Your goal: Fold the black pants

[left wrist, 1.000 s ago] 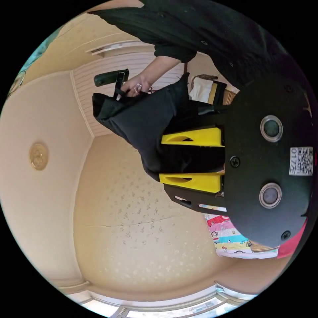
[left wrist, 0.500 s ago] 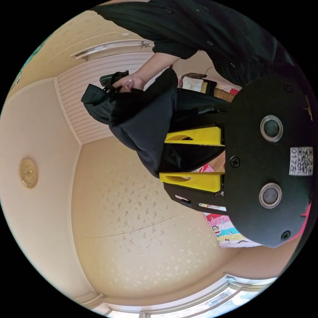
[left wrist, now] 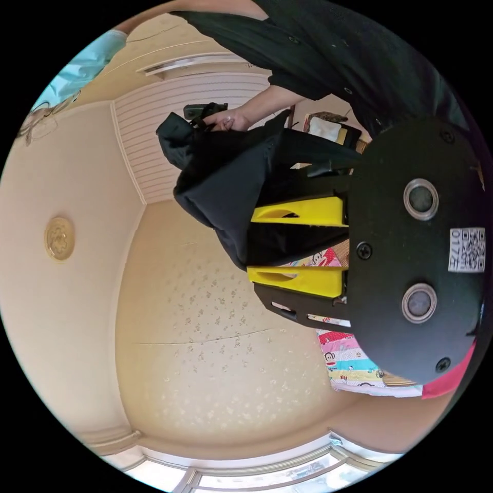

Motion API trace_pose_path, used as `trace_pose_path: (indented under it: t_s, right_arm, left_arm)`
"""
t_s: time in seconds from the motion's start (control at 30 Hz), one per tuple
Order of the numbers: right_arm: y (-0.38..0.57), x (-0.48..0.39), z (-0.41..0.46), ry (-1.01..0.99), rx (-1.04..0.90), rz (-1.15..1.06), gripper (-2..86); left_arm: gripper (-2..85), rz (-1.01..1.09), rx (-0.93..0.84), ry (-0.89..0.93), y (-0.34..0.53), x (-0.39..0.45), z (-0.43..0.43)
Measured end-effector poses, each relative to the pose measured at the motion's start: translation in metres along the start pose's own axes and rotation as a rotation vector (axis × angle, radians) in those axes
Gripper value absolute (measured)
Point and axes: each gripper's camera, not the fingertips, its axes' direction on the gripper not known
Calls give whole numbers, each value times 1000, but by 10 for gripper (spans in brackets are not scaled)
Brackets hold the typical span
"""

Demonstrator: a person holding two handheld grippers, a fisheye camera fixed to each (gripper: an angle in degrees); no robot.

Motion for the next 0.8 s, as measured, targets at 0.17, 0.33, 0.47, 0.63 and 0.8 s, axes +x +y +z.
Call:
trace_pose_path:
  t_s: [0.17, 0.33, 0.47, 0.63, 0.8]
  right_arm:
    - [-16, -7, 1, -5, 12, -45, 47]
    - [-27, 12, -19, 5, 26, -27, 48]
    - [-25, 33, -28, -25, 13, 31, 49]
    - [-8, 53, -40, -37, 24, 120, 51]
    - [16, 80, -56, -79, -33, 229, 55]
  left_arm:
    - [124, 32, 67, -29, -9, 5, -5]
    - [150, 65, 110, -54, -23, -6, -9]
    - [183, 176, 46, -37, -35, -6, 11]
    - [109, 246, -20, 179, -38, -5, 51]
    - [45, -72, -91, 637, -22, -40, 109]
